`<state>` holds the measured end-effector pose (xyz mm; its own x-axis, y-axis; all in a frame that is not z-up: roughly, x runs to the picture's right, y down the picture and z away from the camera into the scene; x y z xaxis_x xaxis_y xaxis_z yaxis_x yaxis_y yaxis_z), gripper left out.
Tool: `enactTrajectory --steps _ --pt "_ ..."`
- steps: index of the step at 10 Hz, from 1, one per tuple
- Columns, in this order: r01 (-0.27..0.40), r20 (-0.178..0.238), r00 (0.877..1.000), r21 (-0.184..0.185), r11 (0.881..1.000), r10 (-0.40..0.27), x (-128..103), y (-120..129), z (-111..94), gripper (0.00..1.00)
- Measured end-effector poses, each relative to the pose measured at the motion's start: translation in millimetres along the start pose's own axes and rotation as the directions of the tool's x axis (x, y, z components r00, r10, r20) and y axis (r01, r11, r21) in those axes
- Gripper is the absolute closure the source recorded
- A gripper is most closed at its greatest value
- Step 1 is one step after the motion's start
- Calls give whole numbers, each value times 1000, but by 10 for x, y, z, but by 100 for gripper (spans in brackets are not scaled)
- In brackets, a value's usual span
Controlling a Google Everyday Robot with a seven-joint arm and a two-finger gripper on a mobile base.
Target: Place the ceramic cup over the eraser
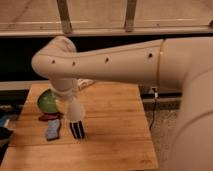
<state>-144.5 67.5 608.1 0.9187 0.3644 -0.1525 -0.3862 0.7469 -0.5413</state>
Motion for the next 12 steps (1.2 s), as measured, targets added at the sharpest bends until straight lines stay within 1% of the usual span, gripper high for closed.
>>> enactTrajectory --steps 1,2,4,8,9,12 --pt "-30 -1 1000 -15 999 30 163 7 128 100" --pt "-45 2 999 -28 999 46 224 29 221 100" --pt "-58 7 998 -43 997 58 239 71 301 100" --pt "-66 19 998 -60 996 67 223 132 348 100" --pt "-58 24 998 -70 996 60 192 159 364 97" --pt "-55 26 998 -71 996 57 195 156 363 97"
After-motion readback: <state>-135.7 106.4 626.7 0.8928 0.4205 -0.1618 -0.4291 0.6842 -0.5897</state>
